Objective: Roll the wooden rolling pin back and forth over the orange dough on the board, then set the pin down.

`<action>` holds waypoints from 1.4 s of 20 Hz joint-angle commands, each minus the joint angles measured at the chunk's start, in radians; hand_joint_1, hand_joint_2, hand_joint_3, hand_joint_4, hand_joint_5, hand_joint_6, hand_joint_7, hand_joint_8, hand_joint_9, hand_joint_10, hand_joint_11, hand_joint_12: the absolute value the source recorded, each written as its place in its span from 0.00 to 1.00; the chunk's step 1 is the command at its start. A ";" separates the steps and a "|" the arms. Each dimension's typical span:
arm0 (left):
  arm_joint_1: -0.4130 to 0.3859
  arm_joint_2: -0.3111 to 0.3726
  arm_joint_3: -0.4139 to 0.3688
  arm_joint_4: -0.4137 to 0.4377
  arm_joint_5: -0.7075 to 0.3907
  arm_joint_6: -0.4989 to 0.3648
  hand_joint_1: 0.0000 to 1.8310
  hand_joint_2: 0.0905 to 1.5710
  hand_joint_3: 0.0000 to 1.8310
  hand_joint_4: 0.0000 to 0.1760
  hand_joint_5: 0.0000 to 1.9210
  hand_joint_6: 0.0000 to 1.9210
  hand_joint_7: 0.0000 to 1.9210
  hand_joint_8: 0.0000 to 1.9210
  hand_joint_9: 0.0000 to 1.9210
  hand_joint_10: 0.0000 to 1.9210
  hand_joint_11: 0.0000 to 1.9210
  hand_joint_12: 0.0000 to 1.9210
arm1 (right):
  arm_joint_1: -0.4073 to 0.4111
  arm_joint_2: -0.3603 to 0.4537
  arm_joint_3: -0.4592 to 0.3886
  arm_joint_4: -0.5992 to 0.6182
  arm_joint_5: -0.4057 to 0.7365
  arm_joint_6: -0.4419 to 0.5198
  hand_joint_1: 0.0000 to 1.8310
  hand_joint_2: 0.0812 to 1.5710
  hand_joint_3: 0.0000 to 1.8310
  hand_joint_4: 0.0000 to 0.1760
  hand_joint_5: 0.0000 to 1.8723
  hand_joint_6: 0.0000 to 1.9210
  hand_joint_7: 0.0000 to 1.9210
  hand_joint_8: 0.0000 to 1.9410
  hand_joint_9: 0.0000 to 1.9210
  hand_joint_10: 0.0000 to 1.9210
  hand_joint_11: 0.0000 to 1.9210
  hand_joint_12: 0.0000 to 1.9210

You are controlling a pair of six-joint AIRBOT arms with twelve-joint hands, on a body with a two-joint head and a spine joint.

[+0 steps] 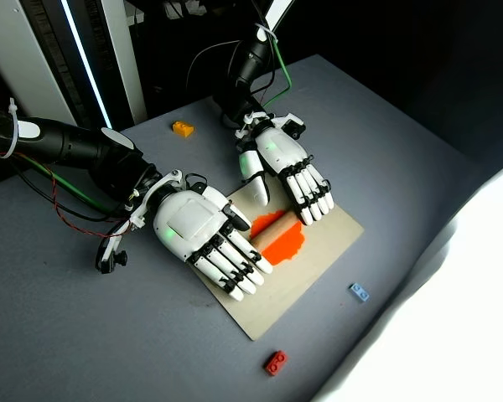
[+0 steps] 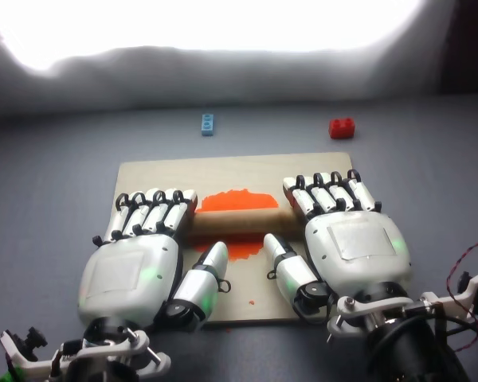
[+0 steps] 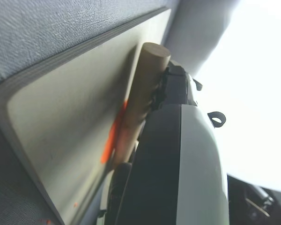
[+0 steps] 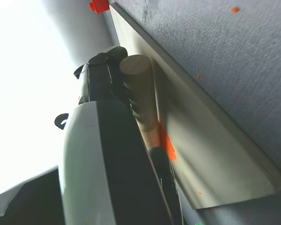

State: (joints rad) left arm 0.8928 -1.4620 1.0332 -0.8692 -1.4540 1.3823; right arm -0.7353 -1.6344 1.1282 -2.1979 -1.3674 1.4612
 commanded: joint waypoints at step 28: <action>0.063 0.054 -0.141 0.028 -0.034 -0.008 0.00 0.94 0.00 0.00 0.13 0.00 0.13 0.00 0.10 0.00 0.00 0.19 | -0.053 0.023 -0.080 -0.070 -0.109 -0.057 0.00 0.93 0.00 0.00 0.14 0.00 0.14 0.00 0.12 0.00 0.00 0.32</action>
State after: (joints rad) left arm 0.9463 -1.4044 0.8948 -0.8536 -1.4719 1.3750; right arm -0.7784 -1.6146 1.0500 -2.2189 -1.4216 1.4082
